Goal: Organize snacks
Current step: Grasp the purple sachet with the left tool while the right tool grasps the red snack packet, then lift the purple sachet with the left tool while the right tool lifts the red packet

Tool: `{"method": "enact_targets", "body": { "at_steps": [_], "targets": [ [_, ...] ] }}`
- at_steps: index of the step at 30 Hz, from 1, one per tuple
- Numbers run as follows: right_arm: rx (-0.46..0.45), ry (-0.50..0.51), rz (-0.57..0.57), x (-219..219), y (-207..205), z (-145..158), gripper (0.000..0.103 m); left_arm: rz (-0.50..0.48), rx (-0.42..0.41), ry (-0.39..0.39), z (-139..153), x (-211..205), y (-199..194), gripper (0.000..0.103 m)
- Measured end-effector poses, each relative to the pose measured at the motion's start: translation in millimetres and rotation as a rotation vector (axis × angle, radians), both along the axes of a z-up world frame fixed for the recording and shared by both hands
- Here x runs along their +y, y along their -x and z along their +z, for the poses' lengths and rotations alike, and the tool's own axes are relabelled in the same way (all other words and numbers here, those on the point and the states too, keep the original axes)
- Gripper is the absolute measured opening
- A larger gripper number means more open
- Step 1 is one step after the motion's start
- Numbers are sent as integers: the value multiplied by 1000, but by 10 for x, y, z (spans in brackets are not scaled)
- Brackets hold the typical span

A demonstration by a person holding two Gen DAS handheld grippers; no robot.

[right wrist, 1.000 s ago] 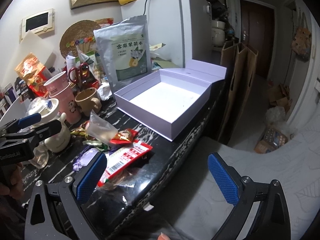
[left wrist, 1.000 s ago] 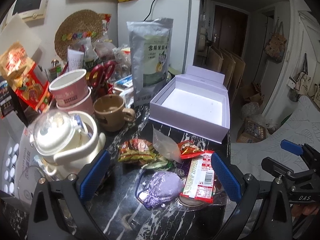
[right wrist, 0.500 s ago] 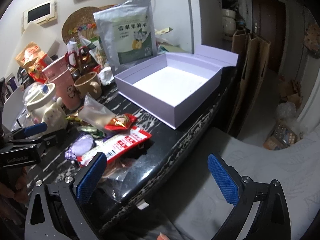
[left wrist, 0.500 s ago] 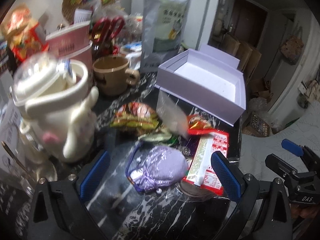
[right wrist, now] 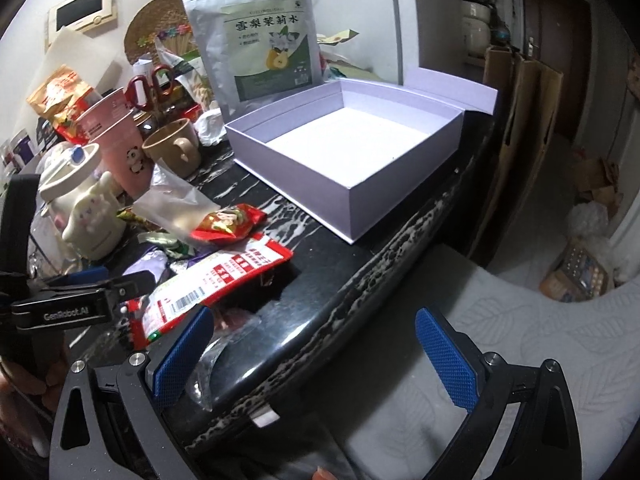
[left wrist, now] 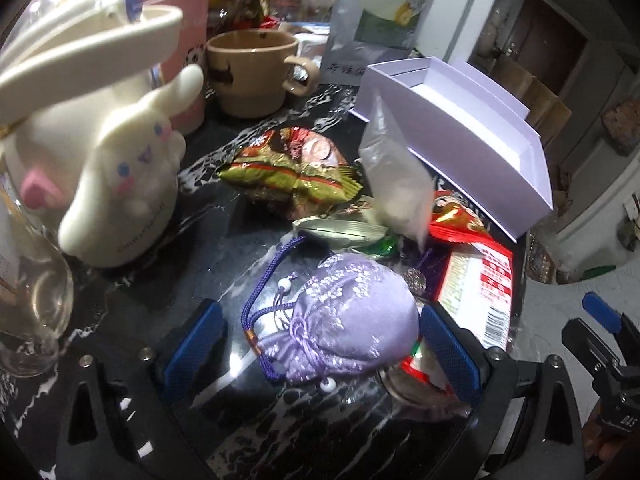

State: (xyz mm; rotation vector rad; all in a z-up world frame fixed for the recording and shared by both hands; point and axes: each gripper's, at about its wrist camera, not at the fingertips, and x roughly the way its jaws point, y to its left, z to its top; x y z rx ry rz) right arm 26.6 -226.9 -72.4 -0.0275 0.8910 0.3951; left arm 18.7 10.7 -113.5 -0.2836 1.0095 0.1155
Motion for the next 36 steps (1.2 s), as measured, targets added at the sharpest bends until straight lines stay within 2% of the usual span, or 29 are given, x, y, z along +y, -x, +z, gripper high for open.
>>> {"method": "enact_targets", "body": {
  "at_steps": [2,3,4,5,10,13,17,21,26,29,36],
  "targets": [
    [8,-12,-4,-26,-26,-19,103,-22,26,22,-71,-6,-46,90],
    [9,-13,-7,-36,-40,-29,103,-28,13,3,-72,-23,-44,89],
    [10,-12,-8,-37,-51,-40,103,-42,9,-7,-76,-46,-47,82],
    [12,-8,-9,-36,-62,-53,103,-51,2,-16,-70,-66,-53,69],
    [25,-12,-3,-13,-91,-94,103,-70,-33,-3,-26,-72,-41,53],
    [25,-12,5,21,-82,-89,103,-75,-73,-33,89,-85,34,52],
    [27,-23,22,70,-64,-73,103,-67,-123,-22,287,-55,179,52],
    [34,-47,51,149,-38,-40,103,-51,-164,-49,494,-3,366,52],
    [53,-71,90,335,-34,-44,101,-27,-180,-78,609,102,564,52],
    [78,-89,114,484,-69,-66,97,-4,-175,-84,603,190,662,52],
    [172,-133,103,697,-216,-218,76,34,-151,-54,482,355,767,52]
  ]
}}
